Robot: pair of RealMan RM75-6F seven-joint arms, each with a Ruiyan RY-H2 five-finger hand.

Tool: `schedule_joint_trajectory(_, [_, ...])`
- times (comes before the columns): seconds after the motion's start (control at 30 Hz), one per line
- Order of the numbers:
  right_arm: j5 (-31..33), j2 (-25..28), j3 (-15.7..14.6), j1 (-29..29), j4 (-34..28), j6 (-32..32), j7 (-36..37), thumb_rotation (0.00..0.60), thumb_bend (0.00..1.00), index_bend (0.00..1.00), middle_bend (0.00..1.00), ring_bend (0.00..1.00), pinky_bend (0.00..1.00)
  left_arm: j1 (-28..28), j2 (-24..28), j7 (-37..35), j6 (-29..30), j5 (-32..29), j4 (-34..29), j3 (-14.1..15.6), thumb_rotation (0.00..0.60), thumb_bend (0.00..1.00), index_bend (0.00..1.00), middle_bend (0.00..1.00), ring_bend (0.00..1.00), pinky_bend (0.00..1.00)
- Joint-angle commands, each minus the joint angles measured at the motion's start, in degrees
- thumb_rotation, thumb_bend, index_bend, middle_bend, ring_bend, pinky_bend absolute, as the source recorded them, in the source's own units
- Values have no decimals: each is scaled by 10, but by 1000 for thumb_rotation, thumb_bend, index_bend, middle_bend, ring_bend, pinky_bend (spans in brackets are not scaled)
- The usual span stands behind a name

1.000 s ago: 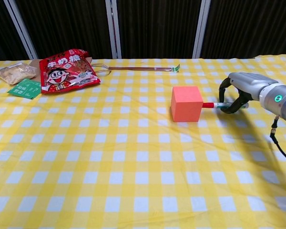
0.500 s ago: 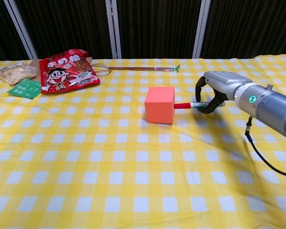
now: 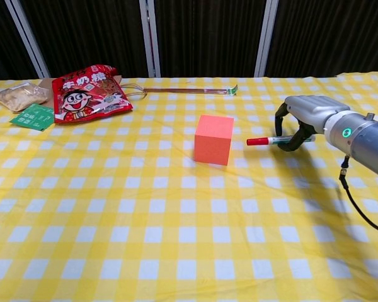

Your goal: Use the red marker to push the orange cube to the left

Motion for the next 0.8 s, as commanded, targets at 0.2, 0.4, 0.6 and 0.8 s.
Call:
schedule_joint_trajectory(0.2, [21, -8, 6, 10, -18, 22, -42, 600, 479, 656, 236, 29, 0, -1, 1, -4, -2, 0, -1, 0, 600, 0, 0, 0, 0, 0])
schedule_joint_trajectory(0.4, [36, -33, 15, 29, -1, 21, -64, 600, 480, 656, 236, 29, 0, -1, 4, -12, -3, 0, -3, 1, 600, 0, 0, 0, 0, 0])
schedule_joint_trajectory(0.6, [43, -61, 23, 52, 17, 18, -80, 600, 481, 656, 236, 29, 0, -3, 9, -21, -9, -3, -6, 1, 600, 0, 0, 0, 0, 0])
schedule_joint_trajectory(0.8, [44, -88, 30, 73, 24, 16, -88, 600, 481, 656, 236, 29, 0, -4, 12, -27, -11, 4, -7, 4, 600, 0, 0, 0, 0, 0])
